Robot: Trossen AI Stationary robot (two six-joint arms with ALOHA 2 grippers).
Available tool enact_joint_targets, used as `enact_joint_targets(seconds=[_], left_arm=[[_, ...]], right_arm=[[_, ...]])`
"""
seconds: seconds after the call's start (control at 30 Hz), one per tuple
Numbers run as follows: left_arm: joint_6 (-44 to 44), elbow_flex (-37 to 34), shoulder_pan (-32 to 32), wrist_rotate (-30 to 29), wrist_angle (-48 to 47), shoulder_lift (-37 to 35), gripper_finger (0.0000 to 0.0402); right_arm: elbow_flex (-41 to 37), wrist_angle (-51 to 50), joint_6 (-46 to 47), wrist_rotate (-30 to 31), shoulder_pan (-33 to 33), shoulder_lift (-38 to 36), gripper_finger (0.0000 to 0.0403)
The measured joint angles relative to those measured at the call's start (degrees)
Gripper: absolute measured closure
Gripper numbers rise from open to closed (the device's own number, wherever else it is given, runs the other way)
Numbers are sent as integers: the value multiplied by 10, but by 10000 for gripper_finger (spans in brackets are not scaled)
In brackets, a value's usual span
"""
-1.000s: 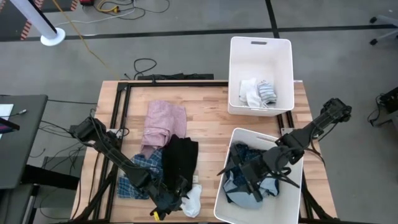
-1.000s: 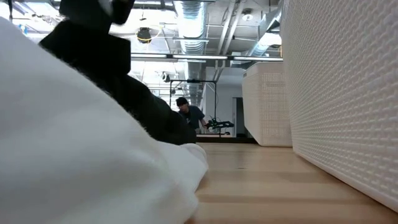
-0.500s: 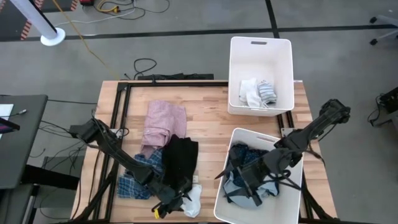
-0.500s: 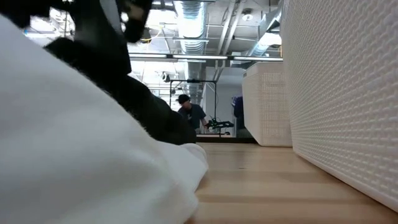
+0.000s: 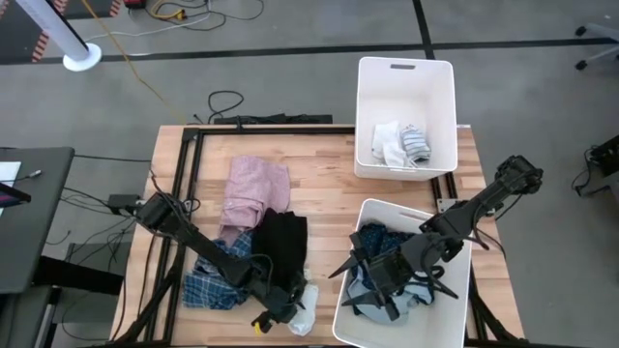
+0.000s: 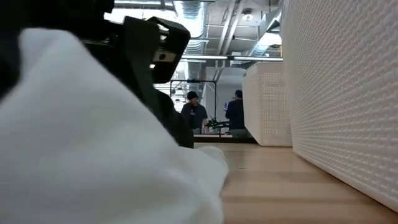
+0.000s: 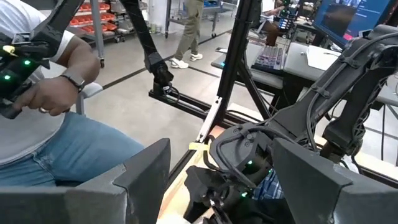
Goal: Sort clothes
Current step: Put the white sock in the top laundry bin
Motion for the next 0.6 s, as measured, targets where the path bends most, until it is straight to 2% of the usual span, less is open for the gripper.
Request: enact_joint_targets(seconds=[0.13, 0.17, 0.4, 0.6], left_arm=[[26, 0, 0, 0, -9, 0, 373], [27, 0, 0, 0, -12, 0, 386], [30, 0, 0, -15, -28, -21, 399], [54, 0, -2, -59, -57, -91, 400]], right_arm=[[0, 0, -1, 0, -2, 0, 107], [0, 0, -4, 0, -3, 0, 107], [0, 2, -13, 0, -7, 0, 107], [0, 1, -13, 0, -21, 0, 107]])
